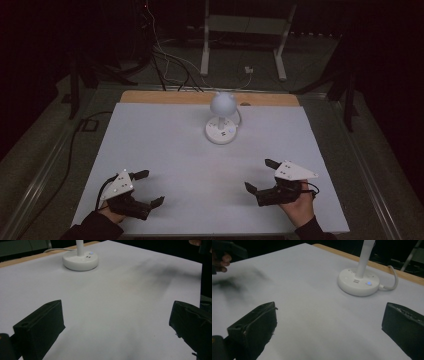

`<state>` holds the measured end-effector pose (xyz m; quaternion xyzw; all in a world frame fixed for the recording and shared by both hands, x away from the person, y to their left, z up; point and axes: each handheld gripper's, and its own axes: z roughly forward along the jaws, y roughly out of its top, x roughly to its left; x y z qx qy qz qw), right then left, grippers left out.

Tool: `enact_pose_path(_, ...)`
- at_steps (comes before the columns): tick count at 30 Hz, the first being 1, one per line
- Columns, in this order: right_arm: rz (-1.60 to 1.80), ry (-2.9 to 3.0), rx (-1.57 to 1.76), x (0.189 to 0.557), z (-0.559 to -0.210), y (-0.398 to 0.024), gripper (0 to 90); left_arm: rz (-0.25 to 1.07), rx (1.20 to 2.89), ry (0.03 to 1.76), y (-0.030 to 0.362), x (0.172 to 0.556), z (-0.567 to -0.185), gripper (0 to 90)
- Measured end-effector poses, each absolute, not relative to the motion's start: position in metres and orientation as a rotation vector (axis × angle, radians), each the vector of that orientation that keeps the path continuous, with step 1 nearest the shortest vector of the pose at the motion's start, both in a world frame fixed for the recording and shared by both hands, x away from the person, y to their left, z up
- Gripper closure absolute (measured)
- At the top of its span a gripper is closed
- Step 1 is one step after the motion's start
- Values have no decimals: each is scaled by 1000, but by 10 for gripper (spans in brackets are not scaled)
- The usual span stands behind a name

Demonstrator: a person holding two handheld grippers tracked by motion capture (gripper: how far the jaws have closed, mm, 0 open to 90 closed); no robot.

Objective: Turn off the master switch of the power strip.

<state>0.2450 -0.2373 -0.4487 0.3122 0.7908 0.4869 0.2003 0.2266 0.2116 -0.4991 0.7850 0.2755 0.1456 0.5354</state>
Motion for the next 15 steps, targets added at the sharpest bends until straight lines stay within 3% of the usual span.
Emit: enact_pose_path(15, 1355, 2185, 851, 267, -433, -229, 0, 338, 1873, 650, 211, 226, -499, 3)
